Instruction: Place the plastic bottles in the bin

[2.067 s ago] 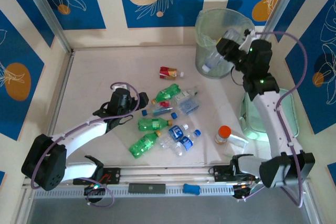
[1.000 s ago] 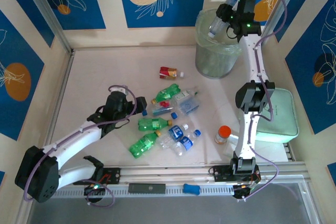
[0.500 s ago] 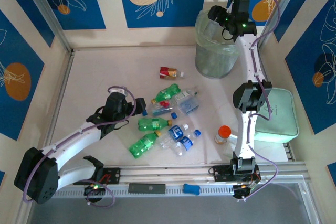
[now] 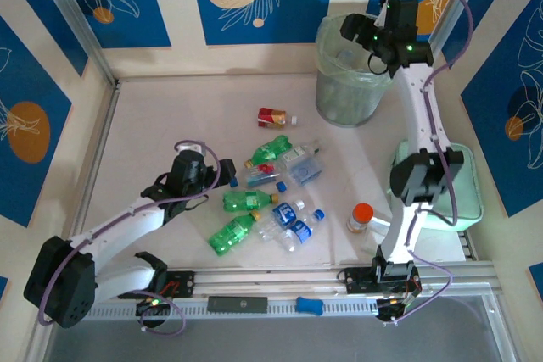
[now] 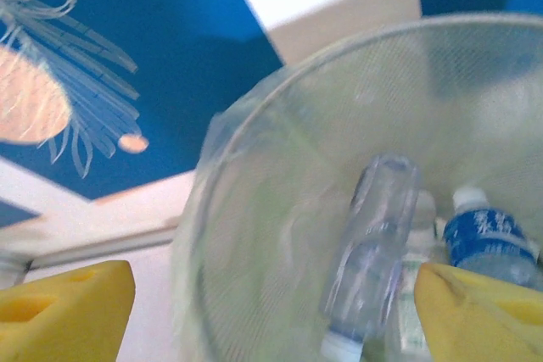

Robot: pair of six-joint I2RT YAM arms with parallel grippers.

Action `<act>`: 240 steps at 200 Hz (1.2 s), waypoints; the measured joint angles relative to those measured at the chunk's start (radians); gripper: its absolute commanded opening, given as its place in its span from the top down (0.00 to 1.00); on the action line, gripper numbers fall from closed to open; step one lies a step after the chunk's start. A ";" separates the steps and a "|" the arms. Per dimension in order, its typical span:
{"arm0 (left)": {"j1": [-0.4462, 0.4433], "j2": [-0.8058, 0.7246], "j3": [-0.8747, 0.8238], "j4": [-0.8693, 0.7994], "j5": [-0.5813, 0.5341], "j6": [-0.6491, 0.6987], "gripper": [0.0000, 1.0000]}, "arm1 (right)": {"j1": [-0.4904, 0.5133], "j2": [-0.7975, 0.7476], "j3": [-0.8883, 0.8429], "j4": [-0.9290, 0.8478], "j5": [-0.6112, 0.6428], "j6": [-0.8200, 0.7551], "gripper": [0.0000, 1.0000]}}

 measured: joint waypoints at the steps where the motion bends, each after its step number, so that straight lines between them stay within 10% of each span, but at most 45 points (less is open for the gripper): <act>1: 0.000 0.000 0.000 0.000 0.000 0.000 0.00 | 0.002 -0.010 -0.014 0.005 -0.003 0.000 0.13; 106: 0.000 0.117 0.005 0.096 -0.014 -0.037 0.00 | 0.279 -0.568 -0.933 0.121 -0.072 0.206 0.14; 240: 0.002 0.138 0.010 0.117 -0.015 -0.047 0.00 | 0.777 -0.685 -1.342 -0.034 0.041 0.883 0.27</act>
